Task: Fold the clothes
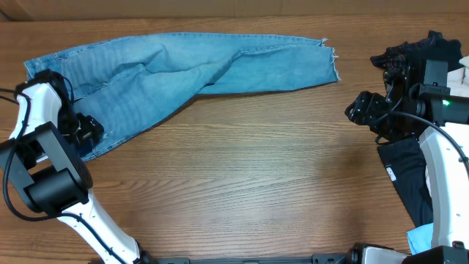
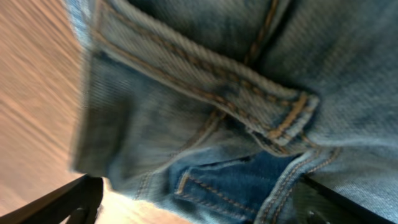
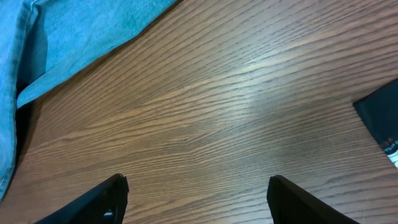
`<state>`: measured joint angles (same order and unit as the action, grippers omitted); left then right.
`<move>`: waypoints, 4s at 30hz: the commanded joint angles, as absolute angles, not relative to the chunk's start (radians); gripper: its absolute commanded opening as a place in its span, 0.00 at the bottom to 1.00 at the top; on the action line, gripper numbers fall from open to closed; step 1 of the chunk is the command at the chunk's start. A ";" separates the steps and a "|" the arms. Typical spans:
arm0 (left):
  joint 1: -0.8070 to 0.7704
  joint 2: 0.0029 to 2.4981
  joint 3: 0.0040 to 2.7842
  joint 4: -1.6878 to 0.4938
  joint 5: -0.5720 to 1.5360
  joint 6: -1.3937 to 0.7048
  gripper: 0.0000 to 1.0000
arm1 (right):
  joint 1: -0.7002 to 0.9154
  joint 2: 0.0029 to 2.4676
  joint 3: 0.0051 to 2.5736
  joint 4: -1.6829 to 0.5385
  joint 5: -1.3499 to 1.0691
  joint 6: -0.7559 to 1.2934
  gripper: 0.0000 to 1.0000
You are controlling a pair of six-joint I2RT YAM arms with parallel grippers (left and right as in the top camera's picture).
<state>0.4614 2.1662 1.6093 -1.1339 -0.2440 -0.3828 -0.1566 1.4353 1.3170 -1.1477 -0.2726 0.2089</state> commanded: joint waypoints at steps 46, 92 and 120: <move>0.627 2.160 1.424 -1.048 -0.227 -0.395 1.00 | 0.234 2.236 1.691 -0.262 -0.342 0.624 1.00; 0.644 2.160 1.423 -1.047 -0.279 -0.359 0.97 | 0.167 1.940 1.691 -0.746 -0.291 0.503 0.04; 0.656 2.160 1.423 -1.046 -0.269 -0.355 0.98 | 0.168 1.814 1.417 -1.682 0.097 0.446 0.11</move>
<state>0.6559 2.0926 1.4639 -1.0843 -0.3065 -0.3550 0.1825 1.8233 1.4494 -1.6680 -0.0429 0.3935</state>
